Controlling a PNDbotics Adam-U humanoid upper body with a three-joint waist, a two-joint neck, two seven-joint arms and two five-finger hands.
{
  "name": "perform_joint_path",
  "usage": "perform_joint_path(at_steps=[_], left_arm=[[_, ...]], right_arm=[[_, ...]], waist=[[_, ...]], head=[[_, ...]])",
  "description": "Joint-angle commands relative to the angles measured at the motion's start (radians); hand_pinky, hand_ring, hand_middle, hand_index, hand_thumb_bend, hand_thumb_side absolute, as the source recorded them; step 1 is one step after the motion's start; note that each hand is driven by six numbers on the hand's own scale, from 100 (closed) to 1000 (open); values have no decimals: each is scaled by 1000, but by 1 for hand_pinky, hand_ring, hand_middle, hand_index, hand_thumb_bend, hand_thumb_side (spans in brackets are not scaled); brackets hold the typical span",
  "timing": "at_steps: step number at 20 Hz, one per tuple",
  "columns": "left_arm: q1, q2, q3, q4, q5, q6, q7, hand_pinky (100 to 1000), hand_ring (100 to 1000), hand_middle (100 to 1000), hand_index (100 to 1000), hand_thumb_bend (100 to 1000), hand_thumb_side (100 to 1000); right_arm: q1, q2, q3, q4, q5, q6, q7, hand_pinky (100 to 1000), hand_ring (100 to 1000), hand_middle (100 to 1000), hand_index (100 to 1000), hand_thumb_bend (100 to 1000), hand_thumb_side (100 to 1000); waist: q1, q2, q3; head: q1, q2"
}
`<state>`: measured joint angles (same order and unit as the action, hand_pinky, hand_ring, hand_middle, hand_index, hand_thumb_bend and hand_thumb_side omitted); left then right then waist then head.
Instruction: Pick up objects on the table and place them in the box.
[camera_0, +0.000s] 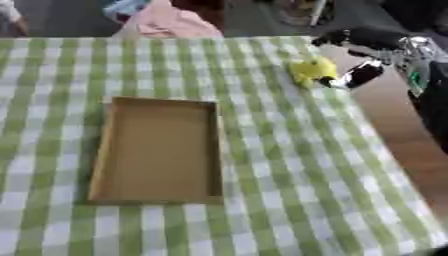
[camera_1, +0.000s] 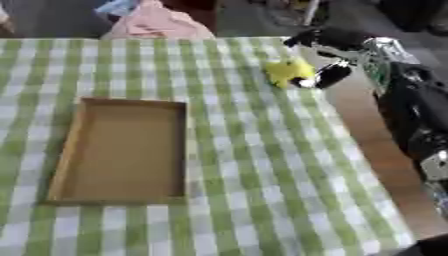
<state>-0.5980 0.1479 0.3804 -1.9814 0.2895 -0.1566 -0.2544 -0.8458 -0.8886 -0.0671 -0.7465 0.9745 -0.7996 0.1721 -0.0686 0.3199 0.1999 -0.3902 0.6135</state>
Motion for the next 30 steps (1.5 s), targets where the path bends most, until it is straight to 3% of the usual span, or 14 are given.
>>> perform_joint_path(at_steps=[1, 8, 16, 30], left_arm=[[-15, 19, 3, -19, 3, 2, -3, 541, 667, 684, 603, 100, 675], [-17, 22, 3, -19, 3, 4, -8, 541, 668, 685, 602, 100, 680], [-25, 26, 4, -19, 5, 6, -16, 540, 668, 686, 601, 100, 688], [-36, 31, 9, -19, 10, 10, -32, 537, 668, 688, 595, 100, 703]], right_arm=[[-24, -38, -6, -13, 1, 1, 0, 887, 896, 856, 1000, 329, 563], [-34, -49, -2, -19, 1, -18, 15, 886, 903, 855, 999, 336, 545], [-40, -66, -3, -19, -15, -52, 111, 889, 919, 863, 1000, 342, 579], [-27, -92, -15, -60, -54, -25, 152, 892, 926, 872, 1000, 361, 537]], waist=[[2, -18, -2], [-5, -12, 0], [-20, 4, 13], [-37, 32, 44]], head=[[-5, -14], [-22, -16], [-41, -33], [-62, -50]])
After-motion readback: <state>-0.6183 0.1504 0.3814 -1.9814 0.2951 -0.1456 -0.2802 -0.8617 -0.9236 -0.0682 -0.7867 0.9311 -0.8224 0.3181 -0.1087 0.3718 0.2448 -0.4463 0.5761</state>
